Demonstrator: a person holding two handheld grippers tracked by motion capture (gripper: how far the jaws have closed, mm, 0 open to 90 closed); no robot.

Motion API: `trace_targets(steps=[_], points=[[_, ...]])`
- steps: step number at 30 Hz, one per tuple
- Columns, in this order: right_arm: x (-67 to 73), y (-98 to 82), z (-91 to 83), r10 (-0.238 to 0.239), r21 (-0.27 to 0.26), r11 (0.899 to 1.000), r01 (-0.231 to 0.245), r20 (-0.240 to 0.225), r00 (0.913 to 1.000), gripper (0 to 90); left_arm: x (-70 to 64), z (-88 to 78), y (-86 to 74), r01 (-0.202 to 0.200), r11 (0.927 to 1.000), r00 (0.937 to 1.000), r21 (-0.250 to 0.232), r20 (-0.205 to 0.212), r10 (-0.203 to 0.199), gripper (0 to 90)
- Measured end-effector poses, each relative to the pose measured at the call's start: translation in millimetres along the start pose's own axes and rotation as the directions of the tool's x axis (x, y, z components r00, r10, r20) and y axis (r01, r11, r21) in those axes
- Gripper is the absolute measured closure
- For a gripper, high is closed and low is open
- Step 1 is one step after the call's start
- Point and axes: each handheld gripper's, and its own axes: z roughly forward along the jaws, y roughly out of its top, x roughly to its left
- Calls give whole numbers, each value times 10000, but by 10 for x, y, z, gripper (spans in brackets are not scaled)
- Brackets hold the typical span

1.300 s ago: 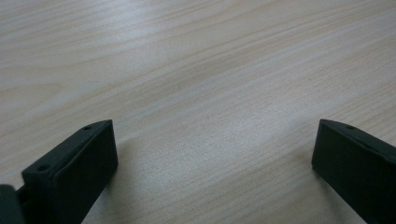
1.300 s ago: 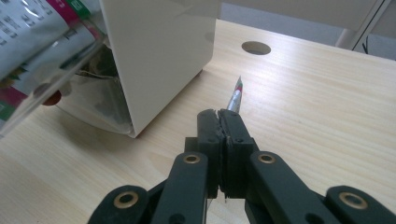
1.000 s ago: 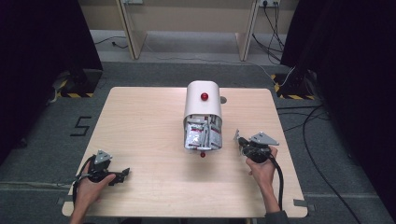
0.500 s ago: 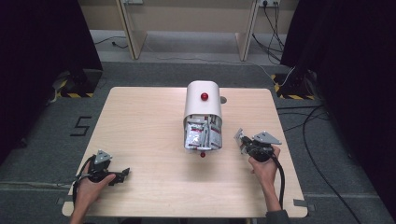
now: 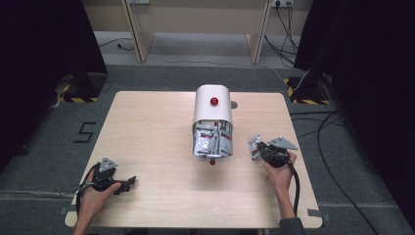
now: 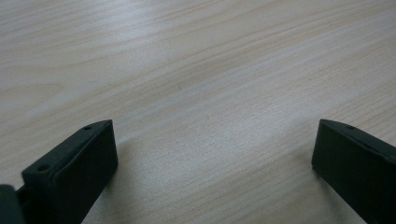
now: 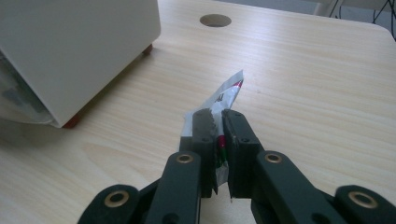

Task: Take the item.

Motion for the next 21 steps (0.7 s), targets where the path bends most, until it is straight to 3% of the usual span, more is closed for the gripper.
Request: trace_targets(steps=[21], points=[[-61, -83, 175, 162, 535, 9984, -191, 531, 9985, 753, 0, 0, 0, -1, 10000, 10000, 0, -1, 1, 0]])
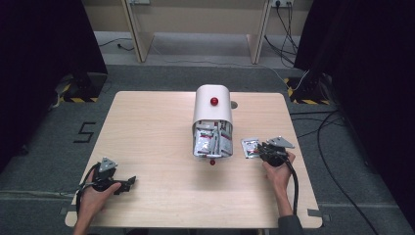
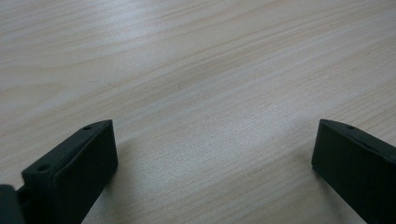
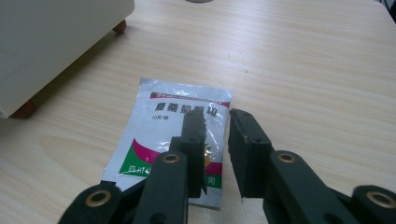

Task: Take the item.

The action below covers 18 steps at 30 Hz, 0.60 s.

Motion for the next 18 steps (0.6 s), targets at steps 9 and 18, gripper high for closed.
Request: trace_targets(steps=[9, 18], points=[[11, 44, -82, 97, -205, 9997, -100, -142, 9999, 694, 0, 0, 0, -1, 10000, 10000, 0, -1, 1, 0], [56, 78, -173, 234, -233, 9994, -244, -406, 9989, 526, 0, 0, 0, 1, 10000, 10000, -2, 0, -1, 0]])
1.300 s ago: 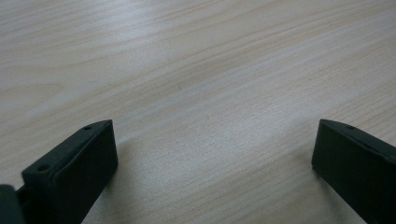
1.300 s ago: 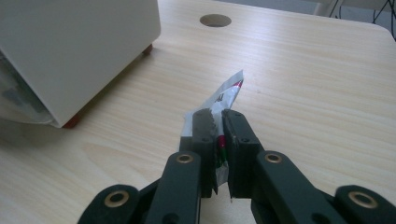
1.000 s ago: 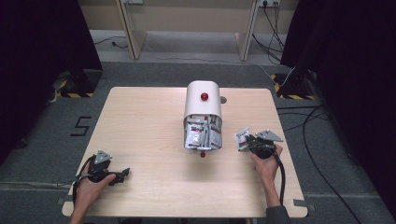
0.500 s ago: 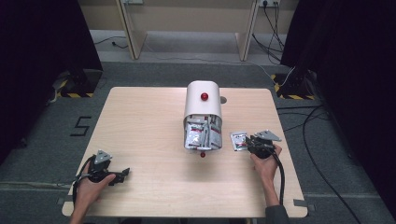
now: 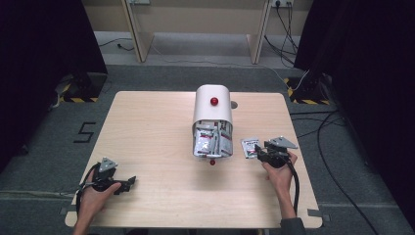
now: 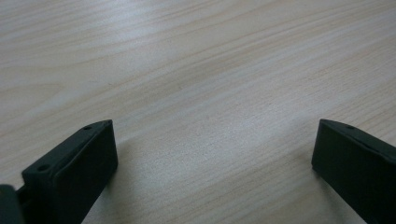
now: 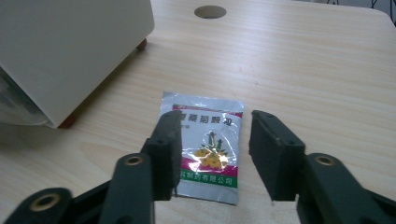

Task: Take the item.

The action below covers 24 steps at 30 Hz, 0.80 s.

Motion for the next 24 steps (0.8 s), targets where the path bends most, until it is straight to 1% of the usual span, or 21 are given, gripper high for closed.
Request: trace_targets(steps=[2, 5, 9, 10, 13, 17, 20, 22, 24], points=[[17, 7, -18, 113, -27, 9999, -113, -89, 9999, 473, 0, 0, 0, -1, 10000, 10000, -1, -2, 1, 0], [37, 18, -54, 181, -75, 9998, -182, -131, 9998, 417, 0, 0, -1, 0, 10000, 10000, -1, 0, 0, 0], [68, 20, -97, 186, 134, 9997, -183, -223, 9996, 352, 0, -1, -1, 0, 10000, 10000, -2, 0, 0, 0], [83, 21, -112, 273, 191, 9995, -269, -200, 9994, 338, 0, -1, -1, -1, 10000, 10000, 0, 2, 1, 0], [99, 29, -141, 380, 149, 9992, -376, -271, 9989, 314, 0, -1, -1, 1, 10000, 10000, -3, 1, -1, 0], [135, 45, -203, 338, 48, 9994, -336, -380, 9987, 297, 0, -1, -2, 1, 10000, 10000, -3, -1, -1, 0], [163, 63, -264, 439, 48, 9990, -437, -496, 9978, 281, 0, -1, -1, 1, 10000, 10000, -3, 0, -1, 0], [158, 74, -320, 339, -106, 9993, -345, -524, 9980, 275, 0, -2, -1, -2, 10000, 10000, -1, -1, 2, 0], [160, 74, -353, 381, -89, 9992, -387, -595, 9975, 266, 0, -1, -2, 0, 10000, 10000, -2, 0, 0, 0]])
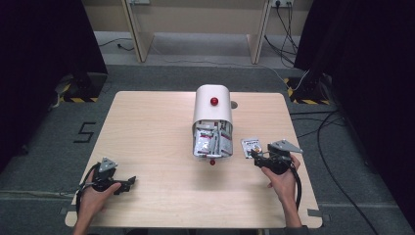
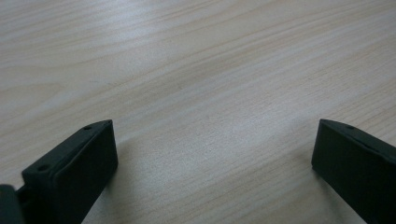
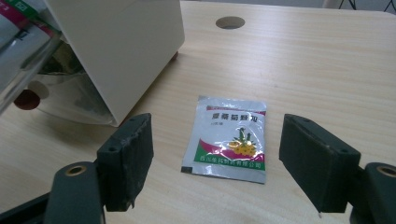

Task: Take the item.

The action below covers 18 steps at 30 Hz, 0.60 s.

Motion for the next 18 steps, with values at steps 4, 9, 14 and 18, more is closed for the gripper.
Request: trace_targets(steps=[4, 9, 14, 18], points=[[55, 3, -26, -66, -32, 10000, 65, -114, 9999, 252, 0, 0, 0, 2, 10000, 10000, -3, 0, -2, 0], [117, 3, -56, -184, -28, 9998, 183, -212, 9996, 234, 0, 0, 0, -1, 10000, 10000, 0, 0, 1, 0], [135, 0, -87, -292, -59, 9996, 290, -231, 9993, 225, 0, 0, 0, -2, 10000, 10000, 0, 2, 2, 0], [141, -5, -105, -290, -55, 9996, 289, -240, 9993, 214, 0, 0, 0, -3, 10000, 10000, 0, 3, 3, 0]])
